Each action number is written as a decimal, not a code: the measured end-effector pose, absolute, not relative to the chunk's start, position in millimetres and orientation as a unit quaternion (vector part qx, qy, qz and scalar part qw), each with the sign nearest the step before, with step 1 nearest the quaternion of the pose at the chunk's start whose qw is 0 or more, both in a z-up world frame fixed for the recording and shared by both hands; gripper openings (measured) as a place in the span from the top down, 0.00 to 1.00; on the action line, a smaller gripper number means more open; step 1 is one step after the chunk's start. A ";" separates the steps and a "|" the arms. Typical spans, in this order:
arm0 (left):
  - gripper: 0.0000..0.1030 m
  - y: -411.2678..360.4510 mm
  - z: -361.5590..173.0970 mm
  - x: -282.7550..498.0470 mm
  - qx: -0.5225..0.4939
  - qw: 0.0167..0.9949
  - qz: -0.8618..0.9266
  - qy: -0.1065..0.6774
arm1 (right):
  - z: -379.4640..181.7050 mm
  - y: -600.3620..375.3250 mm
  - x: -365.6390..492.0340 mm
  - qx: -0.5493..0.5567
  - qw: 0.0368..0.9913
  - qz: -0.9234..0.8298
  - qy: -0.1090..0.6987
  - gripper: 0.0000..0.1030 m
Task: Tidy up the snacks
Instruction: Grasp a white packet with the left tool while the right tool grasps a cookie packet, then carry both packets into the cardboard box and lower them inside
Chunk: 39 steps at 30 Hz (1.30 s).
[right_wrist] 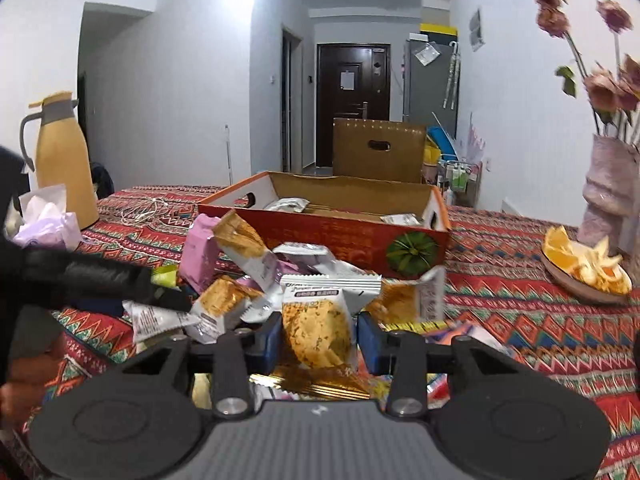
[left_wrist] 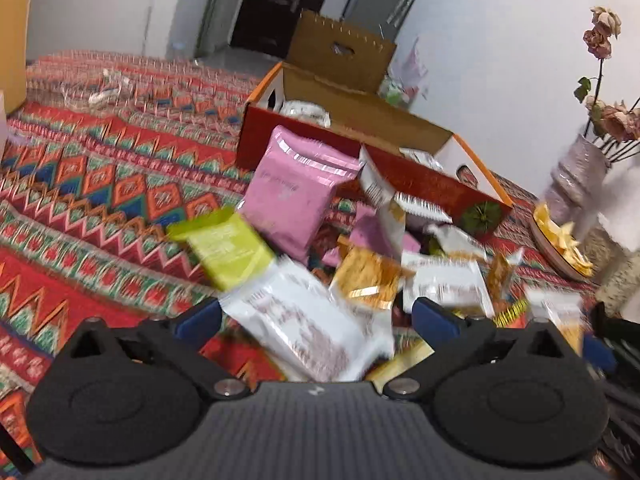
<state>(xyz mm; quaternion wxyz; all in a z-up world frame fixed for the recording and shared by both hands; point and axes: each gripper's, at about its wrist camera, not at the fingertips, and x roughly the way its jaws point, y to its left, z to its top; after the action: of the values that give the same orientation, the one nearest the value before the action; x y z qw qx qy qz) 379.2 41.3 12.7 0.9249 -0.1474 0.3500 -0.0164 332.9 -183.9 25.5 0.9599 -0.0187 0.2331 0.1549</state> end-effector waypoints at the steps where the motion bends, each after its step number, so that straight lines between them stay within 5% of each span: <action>1: 0.01 35.1 10.4 383.8 -0.133 0.926 0.011 0.354 | 24.4 -189.4 330.7 -0.013 0.960 0.156 0.233 0.62; 4: 0.27 19.5 -1.4 387.4 -0.081 0.930 0.056 0.353 | 19.2 -205.6 323.6 -0.001 0.958 0.157 0.238 0.62; 7: 0.42 16.5 -2.8 371.0 -0.073 0.932 0.064 0.348 | 14.9 -220.4 315.9 0.006 0.957 0.159 0.242 0.62; 13: 0.58 4.9 9.9 322.3 -0.024 0.943 0.054 0.327 | 8.4 -237.0 303.6 0.025 0.956 0.162 0.243 0.62; 28: 0.59 -2.9 40.2 248.0 -0.021 0.954 -0.002 0.298 | 15.0 -234.0 257.3 0.014 0.956 0.168 0.239 0.62; 39: 0.59 16.2 90.6 312.2 -0.057 0.955 -0.114 0.267 | 41.6 -225.0 300.4 0.012 0.957 0.175 0.229 0.62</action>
<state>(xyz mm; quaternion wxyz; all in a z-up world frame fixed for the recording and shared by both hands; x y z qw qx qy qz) 312.2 16.2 90.6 0.9552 -0.0570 0.2670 -0.1139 300.4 -225.0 41.5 0.9575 0.0121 0.2293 0.1747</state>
